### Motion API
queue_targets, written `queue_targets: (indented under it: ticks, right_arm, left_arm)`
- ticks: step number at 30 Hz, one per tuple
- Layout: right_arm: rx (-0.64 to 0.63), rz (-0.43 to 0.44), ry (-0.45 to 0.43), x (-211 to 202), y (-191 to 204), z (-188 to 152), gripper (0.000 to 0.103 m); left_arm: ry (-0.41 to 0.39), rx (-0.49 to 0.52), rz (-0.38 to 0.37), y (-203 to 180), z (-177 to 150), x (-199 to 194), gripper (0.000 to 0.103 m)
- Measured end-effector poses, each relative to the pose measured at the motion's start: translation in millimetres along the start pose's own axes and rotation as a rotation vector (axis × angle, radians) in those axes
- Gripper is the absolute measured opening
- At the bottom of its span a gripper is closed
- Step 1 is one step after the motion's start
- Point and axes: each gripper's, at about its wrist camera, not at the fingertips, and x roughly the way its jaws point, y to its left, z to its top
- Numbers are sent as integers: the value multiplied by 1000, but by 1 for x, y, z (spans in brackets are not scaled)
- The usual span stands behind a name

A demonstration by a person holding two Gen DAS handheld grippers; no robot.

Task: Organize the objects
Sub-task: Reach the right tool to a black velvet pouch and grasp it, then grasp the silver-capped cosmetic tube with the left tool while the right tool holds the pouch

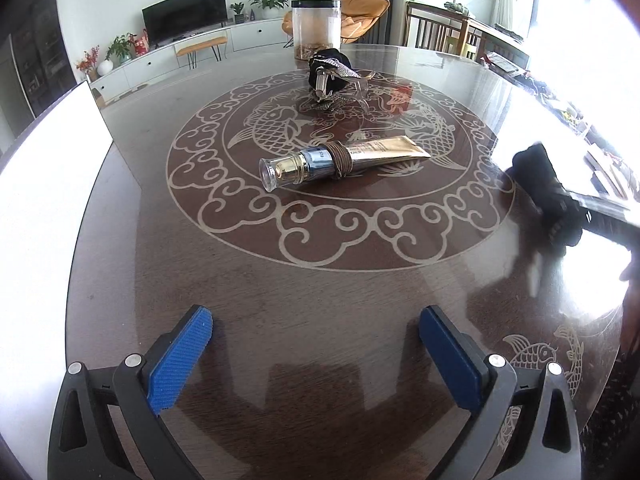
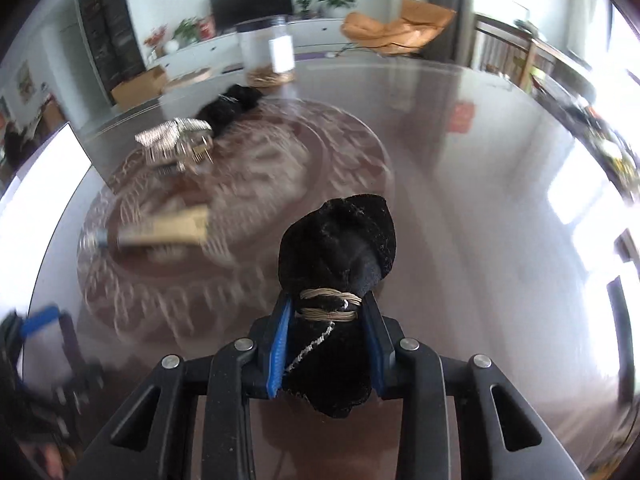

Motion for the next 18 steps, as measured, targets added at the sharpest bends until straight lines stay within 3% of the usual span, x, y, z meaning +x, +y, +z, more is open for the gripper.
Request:
queue_targets:
  ticks: [2,4,8,14,18]
  right_arm:
    - [7,-19,-32,-6,-4,-11,42]
    - [20,-3,-33,-5,-9,-12,59]
    - [7,22,-27,-6,-5,-22,71]
    - [-28,27,-30,-1,5,-29,90]
    - [-49,-5,-27,3,11,-29,95]
  left_arm:
    - [0,0,1,0,0,0,103]
    - [2,2,-1,0,1,0,103]
    - [68,33,6,-3,8,0,103]
    - [0,308,117,-33,40,-22,103]
    - [89,493,159,-42,65,2,103]
